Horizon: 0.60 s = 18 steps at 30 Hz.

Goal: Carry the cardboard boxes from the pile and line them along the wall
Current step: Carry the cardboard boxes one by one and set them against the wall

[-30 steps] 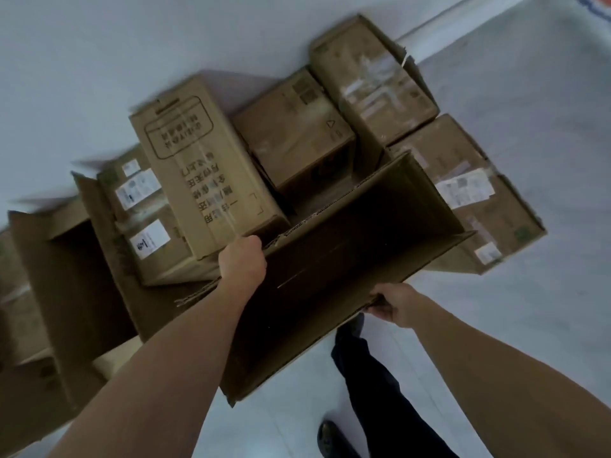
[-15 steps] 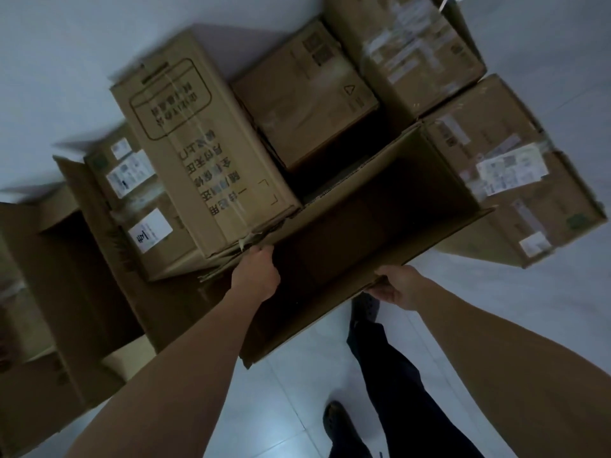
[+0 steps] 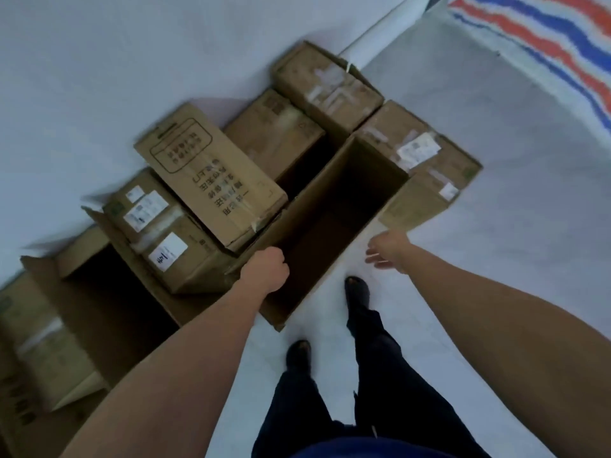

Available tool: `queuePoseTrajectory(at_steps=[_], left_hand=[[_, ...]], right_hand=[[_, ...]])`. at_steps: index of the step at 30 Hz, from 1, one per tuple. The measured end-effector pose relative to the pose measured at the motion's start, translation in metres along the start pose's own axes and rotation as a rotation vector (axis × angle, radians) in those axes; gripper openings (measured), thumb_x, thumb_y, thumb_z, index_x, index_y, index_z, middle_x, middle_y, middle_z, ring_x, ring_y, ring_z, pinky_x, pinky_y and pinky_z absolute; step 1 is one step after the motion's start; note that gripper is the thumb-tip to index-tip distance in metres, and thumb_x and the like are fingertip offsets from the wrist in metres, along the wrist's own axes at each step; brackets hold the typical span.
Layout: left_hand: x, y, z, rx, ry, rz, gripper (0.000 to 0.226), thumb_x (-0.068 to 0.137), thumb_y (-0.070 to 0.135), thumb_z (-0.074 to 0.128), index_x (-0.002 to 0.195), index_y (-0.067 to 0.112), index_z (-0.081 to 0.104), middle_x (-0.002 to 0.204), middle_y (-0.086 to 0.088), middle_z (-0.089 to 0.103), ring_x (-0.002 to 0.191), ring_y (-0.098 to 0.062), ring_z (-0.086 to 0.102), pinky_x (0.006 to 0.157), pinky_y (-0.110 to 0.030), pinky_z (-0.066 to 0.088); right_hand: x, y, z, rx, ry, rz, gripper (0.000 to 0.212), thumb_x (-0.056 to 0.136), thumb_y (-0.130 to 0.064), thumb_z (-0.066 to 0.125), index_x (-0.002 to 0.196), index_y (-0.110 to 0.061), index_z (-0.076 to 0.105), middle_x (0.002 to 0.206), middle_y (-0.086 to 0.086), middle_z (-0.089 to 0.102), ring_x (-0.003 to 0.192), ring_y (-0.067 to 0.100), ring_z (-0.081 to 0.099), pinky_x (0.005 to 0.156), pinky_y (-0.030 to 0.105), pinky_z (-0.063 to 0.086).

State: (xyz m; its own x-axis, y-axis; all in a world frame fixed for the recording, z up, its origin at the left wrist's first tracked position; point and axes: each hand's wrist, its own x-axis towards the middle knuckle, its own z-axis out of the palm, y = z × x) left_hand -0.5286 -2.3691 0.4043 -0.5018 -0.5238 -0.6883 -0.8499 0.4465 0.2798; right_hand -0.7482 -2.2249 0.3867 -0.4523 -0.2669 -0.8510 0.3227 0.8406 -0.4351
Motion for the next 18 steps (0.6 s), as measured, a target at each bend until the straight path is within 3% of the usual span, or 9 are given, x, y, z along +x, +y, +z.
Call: queuePoseTrajectory(at_steps=[2, 4, 7, 12, 18], left_hand=[[-0.019, 0.004, -0.002, 0.05, -0.02, 0.053, 0.027, 0.097, 0.022, 0.047, 0.071, 0.016, 0.051, 0.076, -0.003, 0.057, 0.072, -0.02, 0.057, 0.062, -0.032, 0.044], [-0.05, 0.01, -0.001, 0.11, -0.047, 0.117, 0.02, 0.097, 0.023, 0.049, 0.082, 0.013, 0.057, 0.08, -0.002, 0.06, 0.076, -0.02, 0.06, 0.065, -0.032, 0.046], [-0.078, 0.029, 0.001, 0.204, -0.032, 0.218, 0.017, 0.096, 0.025, 0.051, 0.09, 0.012, 0.06, 0.086, -0.004, 0.063, 0.078, -0.02, 0.061, 0.067, -0.032, 0.047], [-0.117, 0.097, 0.019, 0.319, -0.033, 0.361, 0.018, 0.094, 0.026, 0.054, 0.103, 0.013, 0.064, 0.092, -0.003, 0.063, 0.082, -0.021, 0.062, 0.079, -0.041, 0.055], [-0.182, 0.215, 0.075, 0.616, -0.043, 0.568, 0.033, 0.1, 0.018, 0.043, 0.123, 0.0, 0.058, 0.116, -0.018, 0.063, 0.105, -0.03, 0.061, 0.091, -0.04, 0.049]], right_hand=[[-0.03, 0.017, -0.003, -0.006, 0.04, -0.026, 0.019, 0.1, -0.008, 0.052, 0.082, -0.001, 0.058, 0.083, 0.015, 0.063, 0.064, 0.024, 0.064, 0.061, 0.034, 0.053], [-0.067, 0.049, -0.007, -0.022, 0.064, -0.039, 0.019, 0.098, -0.007, 0.054, 0.082, 0.0, 0.06, 0.083, 0.016, 0.064, 0.062, 0.026, 0.064, 0.057, 0.032, 0.052], [-0.112, 0.091, -0.021, -0.059, 0.099, -0.043, 0.014, 0.098, -0.008, 0.056, 0.097, 0.004, 0.063, 0.084, 0.013, 0.065, 0.064, 0.024, 0.065, 0.06, 0.031, 0.052], [-0.166, 0.167, -0.074, 0.001, 0.202, 0.006, 0.022, 0.098, -0.007, 0.053, 0.115, 0.005, 0.061, 0.112, 0.023, 0.068, 0.086, 0.033, 0.069, 0.081, 0.042, 0.055], [-0.234, 0.282, -0.154, 0.053, 0.415, 0.028, 0.025, 0.09, -0.012, 0.062, 0.11, 0.002, 0.066, 0.095, 0.02, 0.074, 0.084, 0.03, 0.074, 0.074, 0.04, 0.061]])
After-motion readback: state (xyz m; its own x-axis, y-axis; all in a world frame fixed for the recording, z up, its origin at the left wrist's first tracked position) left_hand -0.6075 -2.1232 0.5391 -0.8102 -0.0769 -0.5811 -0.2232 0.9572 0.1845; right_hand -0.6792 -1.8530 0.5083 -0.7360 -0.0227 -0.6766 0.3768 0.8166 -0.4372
